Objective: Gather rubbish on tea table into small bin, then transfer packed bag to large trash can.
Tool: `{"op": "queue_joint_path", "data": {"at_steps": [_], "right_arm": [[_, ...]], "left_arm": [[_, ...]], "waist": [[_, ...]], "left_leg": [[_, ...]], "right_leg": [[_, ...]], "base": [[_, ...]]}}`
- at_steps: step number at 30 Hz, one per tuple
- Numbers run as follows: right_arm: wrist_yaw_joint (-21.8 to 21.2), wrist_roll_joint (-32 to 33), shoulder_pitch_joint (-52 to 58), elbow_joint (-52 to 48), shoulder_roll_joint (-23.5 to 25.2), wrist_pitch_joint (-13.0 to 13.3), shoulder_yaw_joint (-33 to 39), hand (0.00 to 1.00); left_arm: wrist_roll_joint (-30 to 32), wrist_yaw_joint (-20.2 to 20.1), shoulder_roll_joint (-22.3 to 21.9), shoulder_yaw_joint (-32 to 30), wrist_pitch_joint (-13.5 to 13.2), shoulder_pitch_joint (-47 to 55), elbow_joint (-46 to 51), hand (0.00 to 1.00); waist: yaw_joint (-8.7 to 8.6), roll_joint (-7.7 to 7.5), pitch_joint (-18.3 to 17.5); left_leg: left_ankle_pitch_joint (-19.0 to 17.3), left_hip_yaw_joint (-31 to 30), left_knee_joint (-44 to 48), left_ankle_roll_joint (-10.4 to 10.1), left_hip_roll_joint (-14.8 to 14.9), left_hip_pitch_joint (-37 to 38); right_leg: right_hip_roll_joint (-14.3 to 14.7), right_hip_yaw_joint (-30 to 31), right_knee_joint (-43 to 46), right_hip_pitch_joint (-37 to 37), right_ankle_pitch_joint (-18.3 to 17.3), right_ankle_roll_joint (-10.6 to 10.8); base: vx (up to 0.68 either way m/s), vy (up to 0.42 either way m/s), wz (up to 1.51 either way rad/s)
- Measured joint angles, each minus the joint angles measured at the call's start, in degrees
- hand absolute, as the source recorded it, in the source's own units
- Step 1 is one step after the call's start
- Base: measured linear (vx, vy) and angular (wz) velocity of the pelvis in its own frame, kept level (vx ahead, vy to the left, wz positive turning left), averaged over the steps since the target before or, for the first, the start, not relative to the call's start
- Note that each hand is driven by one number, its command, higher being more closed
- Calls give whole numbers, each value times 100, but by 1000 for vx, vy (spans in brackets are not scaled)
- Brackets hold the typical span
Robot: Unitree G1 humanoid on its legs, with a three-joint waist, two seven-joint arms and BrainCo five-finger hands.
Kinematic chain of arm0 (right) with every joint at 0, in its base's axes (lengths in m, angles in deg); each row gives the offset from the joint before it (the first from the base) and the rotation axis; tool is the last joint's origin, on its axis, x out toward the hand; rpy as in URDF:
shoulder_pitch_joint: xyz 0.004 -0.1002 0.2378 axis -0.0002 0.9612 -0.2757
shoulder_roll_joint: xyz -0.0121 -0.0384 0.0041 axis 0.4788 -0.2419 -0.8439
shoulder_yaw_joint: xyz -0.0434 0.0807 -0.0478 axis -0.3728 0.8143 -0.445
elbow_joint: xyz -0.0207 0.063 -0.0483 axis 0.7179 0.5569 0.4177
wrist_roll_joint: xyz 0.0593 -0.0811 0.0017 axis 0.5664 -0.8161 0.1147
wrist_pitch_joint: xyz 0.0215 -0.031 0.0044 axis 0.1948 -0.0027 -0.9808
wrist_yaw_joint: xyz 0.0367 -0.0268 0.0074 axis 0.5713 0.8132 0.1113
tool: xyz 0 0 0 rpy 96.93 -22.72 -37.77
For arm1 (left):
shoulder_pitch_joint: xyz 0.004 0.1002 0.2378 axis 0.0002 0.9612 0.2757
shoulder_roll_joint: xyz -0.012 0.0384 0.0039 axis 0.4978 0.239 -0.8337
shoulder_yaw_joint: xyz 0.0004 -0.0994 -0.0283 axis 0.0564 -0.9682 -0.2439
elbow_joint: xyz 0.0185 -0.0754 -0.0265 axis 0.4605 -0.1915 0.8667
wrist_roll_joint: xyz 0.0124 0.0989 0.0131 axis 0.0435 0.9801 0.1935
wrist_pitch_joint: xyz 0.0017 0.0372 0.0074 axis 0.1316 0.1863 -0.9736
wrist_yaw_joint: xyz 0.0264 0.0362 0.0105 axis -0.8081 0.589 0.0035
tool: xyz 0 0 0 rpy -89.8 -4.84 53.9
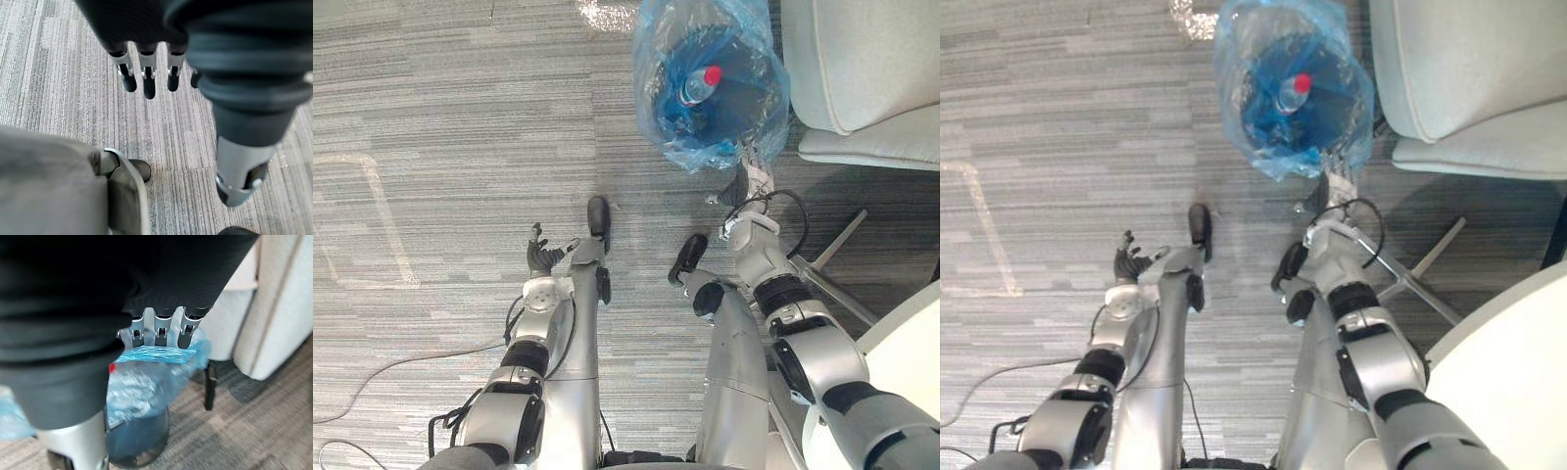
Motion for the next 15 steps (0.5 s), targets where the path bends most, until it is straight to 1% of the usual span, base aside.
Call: {"op": "queue_joint_path", "data": {"at_steps": [2,7,10,12,15], "right_arm": [[-2,-177,-22,103,98,-37,2,0],[129,-178,67,-7,248,-175,7,0],[317,-176,229,-385,248,-245,42,0],[499,-176,383,-711,288,-290,185,0],[599,-178,581,-1073,384,-308,242,0]], "left_arm": [[-67,1,-7,1,5,-11,-2,0],[-92,7,-7,-1,25,-11,2,0],[-92,14,-12,-18,58,-11,8,0],[-91,19,-34,-85,102,-11,9,0],[-89,45,-51,-167,118,-10,9,0]], "waist": [[0,0,0],[-1,0,0],[-1,0,0],[-4,0,0],[-9,0,0]], "left_leg": [[17,-13,-12,-10,-8,-12],[34,-39,-48,-3,-9,-12],[37,-39,-67,-1,-10,-7],[61,-40,-78,15,-7,6],[75,-39,-81,-7,5,13]], "right_leg": [[-9,-5,21,-20,-13,-5],[1,-17,25,-20,-15,-8],[2,-18,23,-20,-15,-9],[8,-16,24,-18,-14,-10],[21,-12,24,-17,-13,-11]], "base": [[-32,-10,4],[-37,-9,2],[-39,-8,1],[-40,-10,0],[-37,-12,-2]]}}
